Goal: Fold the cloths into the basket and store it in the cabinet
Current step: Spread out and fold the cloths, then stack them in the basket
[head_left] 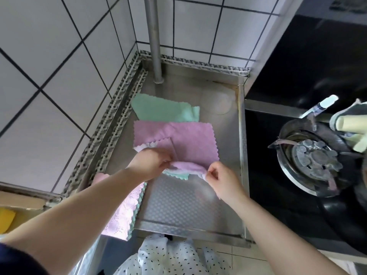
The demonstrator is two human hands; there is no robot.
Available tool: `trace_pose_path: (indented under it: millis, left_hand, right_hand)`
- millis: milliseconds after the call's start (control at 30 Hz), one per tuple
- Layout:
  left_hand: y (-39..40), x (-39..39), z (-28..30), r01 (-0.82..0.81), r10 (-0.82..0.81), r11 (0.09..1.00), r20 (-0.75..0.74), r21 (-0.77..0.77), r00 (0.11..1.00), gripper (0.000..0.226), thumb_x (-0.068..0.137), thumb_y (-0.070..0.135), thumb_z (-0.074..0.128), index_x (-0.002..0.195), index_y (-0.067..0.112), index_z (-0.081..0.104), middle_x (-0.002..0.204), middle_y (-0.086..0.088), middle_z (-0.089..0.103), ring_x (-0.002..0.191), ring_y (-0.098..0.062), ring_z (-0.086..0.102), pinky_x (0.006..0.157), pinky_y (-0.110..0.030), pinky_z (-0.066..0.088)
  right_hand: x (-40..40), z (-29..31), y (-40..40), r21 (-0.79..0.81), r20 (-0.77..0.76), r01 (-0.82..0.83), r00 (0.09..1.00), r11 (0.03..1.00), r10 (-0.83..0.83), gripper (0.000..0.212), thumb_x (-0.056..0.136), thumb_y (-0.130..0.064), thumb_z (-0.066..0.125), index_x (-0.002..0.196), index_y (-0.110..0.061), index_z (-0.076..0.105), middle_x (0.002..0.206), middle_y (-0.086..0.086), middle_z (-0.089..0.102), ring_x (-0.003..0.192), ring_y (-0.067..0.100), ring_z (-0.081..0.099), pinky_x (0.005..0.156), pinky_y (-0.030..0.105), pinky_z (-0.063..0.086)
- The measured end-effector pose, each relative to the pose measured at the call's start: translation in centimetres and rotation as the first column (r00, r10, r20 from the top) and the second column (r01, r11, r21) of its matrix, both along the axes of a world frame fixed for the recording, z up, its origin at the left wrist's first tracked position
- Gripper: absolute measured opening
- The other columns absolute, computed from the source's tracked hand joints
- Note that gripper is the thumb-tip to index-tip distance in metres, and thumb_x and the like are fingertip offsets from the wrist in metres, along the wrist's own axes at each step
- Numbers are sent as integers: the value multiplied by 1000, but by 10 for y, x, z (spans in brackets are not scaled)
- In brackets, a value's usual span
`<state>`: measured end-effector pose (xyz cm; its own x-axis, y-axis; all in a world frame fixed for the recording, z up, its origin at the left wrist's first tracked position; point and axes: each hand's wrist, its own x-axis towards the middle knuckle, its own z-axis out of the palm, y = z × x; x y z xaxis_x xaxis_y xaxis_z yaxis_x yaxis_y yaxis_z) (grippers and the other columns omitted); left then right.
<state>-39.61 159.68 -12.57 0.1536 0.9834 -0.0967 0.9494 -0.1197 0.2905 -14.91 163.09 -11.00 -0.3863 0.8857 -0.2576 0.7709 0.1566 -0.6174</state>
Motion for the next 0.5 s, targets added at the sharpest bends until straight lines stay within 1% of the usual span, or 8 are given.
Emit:
trace_pose_path:
  millis: [67, 100, 167, 267, 333, 400, 433, 500]
  left_hand:
    - [2, 0, 5, -55, 53, 997, 32, 54, 998, 18, 89, 31, 55, 98, 23, 68, 93, 3, 70, 83, -21, 65, 68, -33, 50]
    - [6, 0, 9, -82, 76, 993, 59, 89, 995, 17, 89, 29, 55, 99, 20, 66, 92, -1, 70, 81, -24, 65, 66, -34, 50]
    - [14, -1, 18, -126, 108, 983, 138, 137, 985, 18, 91, 24, 55, 102, 13, 63, 95, -8, 68, 82, -30, 64, 66, -36, 50]
    - [33, -2, 41, -121, 74, 966, 204, 230, 976, 18, 91, 21, 58, 102, 9, 65, 97, -10, 67, 83, -31, 64, 66, -35, 50]
    - [45, -4, 56, -105, 41, 953, 221, 285, 974, 18, 91, 22, 60, 101, 9, 67, 96, -6, 67, 83, -27, 65, 66, -33, 51]
    - [56, -10, 74, -77, 6, 943, 214, 325, 977, 19, 92, 25, 59, 102, 11, 68, 97, -4, 67, 84, -25, 64, 70, -36, 52]
    - [62, -15, 84, -48, -27, 933, 202, 357, 979, 20, 92, 25, 59, 102, 10, 68, 95, -5, 66, 83, -25, 64, 70, -36, 53]
    - [74, -26, 105, 48, -111, 898, 120, 438, 987, 26, 92, 32, 56, 97, 10, 69, 89, -4, 66, 77, -24, 64, 66, -30, 52]
  right_hand:
    - [2, 13, 13, 17, -60, 29, 998, 999, -28, 8, 87, -23, 58, 81, -21, 52, 64, -8, 56, 59, 9, 51, 52, 19, 35]
    - [3, 21, 20, 38, -88, 33, 996, 999, -30, 9, 88, -21, 57, 81, -24, 51, 66, -9, 57, 62, 9, 53, 55, 20, 38]
    - [2, 33, 33, 91, -127, 20, 992, 996, -8, 8, 91, -18, 53, 87, -24, 49, 73, -11, 59, 68, 11, 57, 61, 27, 43]
    - [2, 49, 52, 205, -157, -45, 984, 978, 78, 3, 94, -22, 51, 96, -25, 51, 72, -17, 55, 70, 7, 55, 61, 24, 42]
    - [1, 56, 61, 260, -132, -115, 979, 959, 154, 12, 91, -30, 56, 102, -25, 53, 72, -20, 52, 74, 7, 56, 64, 26, 43]
    - [1, 63, 70, 325, -58, -200, 971, 924, 230, 23, 87, -33, 62, 108, -24, 56, 77, -23, 48, 76, 6, 51, 65, 25, 39]
    - [1, 67, 76, 358, -14, -234, 967, 904, 255, 24, 87, -31, 63, 108, -22, 58, 81, -22, 47, 78, 5, 48, 67, 25, 37]
    - [2, 77, 90, 436, 34, -259, 962, 862, 272, 14, 87, -24, 62, 99, -16, 62, 81, -14, 46, 74, 11, 47, 65, 29, 38]
